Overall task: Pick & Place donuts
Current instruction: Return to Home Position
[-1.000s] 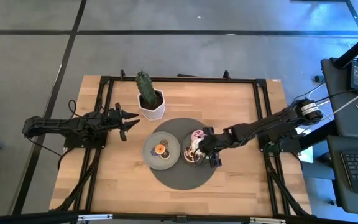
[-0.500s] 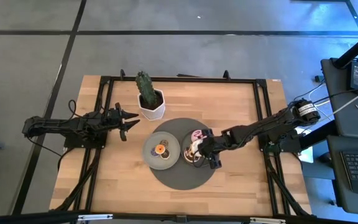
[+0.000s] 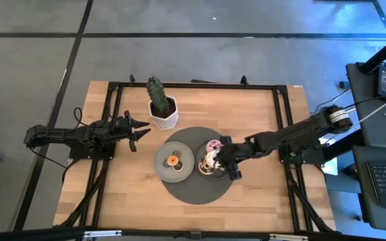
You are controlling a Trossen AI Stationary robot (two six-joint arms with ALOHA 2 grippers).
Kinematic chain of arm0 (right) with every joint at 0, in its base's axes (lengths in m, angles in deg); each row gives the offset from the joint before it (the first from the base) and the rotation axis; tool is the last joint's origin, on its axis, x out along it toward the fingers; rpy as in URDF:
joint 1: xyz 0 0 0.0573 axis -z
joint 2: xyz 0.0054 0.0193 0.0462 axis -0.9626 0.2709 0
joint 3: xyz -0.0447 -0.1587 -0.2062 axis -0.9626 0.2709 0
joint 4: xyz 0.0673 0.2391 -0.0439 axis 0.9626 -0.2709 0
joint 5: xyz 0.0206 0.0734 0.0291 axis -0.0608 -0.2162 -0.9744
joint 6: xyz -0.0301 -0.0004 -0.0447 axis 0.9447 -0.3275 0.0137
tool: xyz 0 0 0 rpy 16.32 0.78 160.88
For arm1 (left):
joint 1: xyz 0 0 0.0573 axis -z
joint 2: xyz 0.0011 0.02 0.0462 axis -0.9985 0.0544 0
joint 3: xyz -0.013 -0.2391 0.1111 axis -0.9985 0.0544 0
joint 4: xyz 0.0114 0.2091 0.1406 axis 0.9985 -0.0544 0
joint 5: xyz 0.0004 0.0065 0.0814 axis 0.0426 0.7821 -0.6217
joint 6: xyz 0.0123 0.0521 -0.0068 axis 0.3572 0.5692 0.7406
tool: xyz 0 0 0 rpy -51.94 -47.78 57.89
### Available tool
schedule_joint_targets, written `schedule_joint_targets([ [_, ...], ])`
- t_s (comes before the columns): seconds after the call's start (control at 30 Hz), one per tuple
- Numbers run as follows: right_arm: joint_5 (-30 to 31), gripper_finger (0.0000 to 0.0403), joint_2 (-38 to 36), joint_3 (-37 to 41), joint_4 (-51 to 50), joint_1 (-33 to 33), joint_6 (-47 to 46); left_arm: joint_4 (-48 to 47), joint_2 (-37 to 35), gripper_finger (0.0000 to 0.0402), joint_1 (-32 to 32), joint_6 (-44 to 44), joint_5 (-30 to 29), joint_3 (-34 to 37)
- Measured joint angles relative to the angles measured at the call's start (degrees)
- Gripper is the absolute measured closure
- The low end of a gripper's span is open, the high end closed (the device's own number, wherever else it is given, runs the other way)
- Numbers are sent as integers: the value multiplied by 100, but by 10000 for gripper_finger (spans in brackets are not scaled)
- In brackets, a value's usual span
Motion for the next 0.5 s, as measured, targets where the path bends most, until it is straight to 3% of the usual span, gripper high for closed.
schedule_joint_targets([
  [0.23,147,209,-1657,380,-890,-2,-277,1,0,269,-1,2,0,0],
  [0.5,151,208,-4084,2452,442,40,-599,0,0,265,0,2,0,0],
])
